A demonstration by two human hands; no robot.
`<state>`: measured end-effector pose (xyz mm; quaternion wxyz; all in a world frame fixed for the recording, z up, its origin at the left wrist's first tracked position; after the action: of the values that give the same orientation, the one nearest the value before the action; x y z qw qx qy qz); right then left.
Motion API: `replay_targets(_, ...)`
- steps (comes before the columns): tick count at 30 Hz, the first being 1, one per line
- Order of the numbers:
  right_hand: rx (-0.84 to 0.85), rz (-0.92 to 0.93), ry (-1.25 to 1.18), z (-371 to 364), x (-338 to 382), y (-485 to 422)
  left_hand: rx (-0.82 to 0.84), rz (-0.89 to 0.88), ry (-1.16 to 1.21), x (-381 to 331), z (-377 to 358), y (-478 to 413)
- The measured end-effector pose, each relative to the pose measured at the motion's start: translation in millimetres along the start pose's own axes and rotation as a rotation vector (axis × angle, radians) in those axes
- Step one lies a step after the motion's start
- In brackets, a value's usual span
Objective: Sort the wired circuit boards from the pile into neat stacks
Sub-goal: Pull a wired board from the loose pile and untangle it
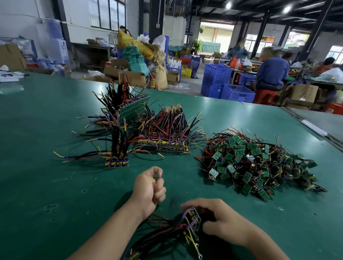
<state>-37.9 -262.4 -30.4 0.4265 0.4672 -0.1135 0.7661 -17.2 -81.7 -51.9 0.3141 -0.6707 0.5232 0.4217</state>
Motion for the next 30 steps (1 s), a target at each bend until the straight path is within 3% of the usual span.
replay_targets(4,0.034,0.041,-0.078,-4,0,-1,0.01,0.002,0.035,-1,1,0)
replay_targets(8,-0.078,0.024,-0.304,4,-6,-4,0.07,0.064,0.094,0,0,-3)
replay_targets(13,-0.084,-0.029,-0.979,14,-21,-8,0.137,0.174,0.122,6,-5,0)
replay_targets(18,-0.173,0.077,-1.292,20,-16,-11,0.137,0.205,0.021,12,-7,0)
replay_targets(23,-0.226,0.142,-1.416,21,-15,-13,0.271,0.337,0.038,23,-22,15)
replay_targets(30,-0.329,0.169,-1.384,31,-17,-11,0.249,0.414,0.208,24,-28,20)
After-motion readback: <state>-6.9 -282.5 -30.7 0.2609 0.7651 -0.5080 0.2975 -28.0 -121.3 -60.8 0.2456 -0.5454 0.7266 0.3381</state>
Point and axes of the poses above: each hand's wrist, its own y-axis away from the middle knuckle, its own z-axis out of the back of the hand, x = y × z, the point moved 6 cm from there along -y, towards the middle knuckle, and after that the axes turned 13 degrees about -z, right-handed, at the moved point
